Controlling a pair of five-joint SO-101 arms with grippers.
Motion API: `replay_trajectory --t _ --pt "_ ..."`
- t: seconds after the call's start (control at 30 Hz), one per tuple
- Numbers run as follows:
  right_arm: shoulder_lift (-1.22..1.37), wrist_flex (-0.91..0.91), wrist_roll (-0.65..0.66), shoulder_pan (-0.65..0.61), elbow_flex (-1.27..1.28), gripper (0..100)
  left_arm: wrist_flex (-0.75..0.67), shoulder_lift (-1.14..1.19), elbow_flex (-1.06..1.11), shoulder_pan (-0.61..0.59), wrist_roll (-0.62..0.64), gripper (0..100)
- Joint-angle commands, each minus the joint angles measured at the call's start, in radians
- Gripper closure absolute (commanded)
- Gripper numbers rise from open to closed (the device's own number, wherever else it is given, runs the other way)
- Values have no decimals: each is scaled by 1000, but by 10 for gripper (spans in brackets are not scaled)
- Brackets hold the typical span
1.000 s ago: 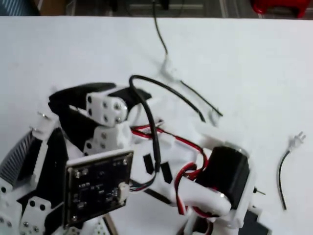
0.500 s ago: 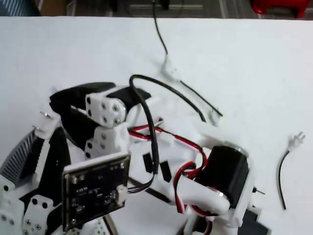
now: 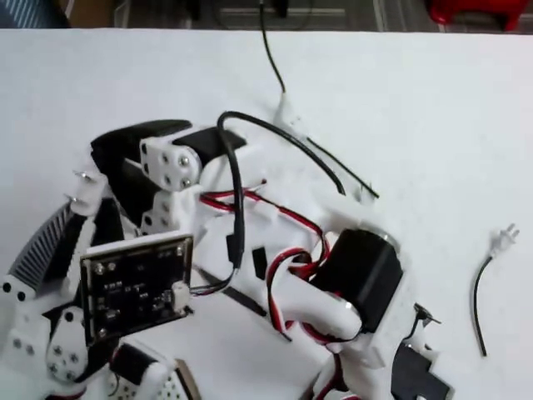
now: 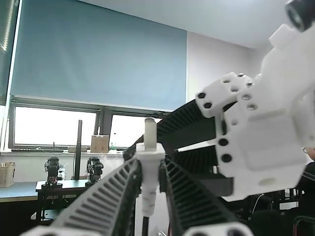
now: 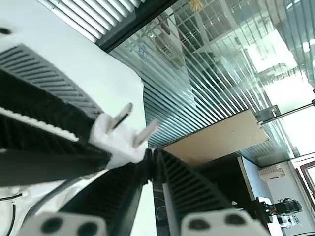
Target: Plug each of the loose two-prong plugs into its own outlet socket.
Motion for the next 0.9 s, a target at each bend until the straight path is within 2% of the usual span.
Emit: replay_trajectory --t 0.0,0.47,0.87 --pt "12 -65 5 -19 -15 979 51 8 54 12 -2 869" --pt "-31 -47 3 -56 -14 979 58 8 57 5 -8 894" --pt "-133 31 5 -48 -14 979 -3 8 130 -24 -11 891"
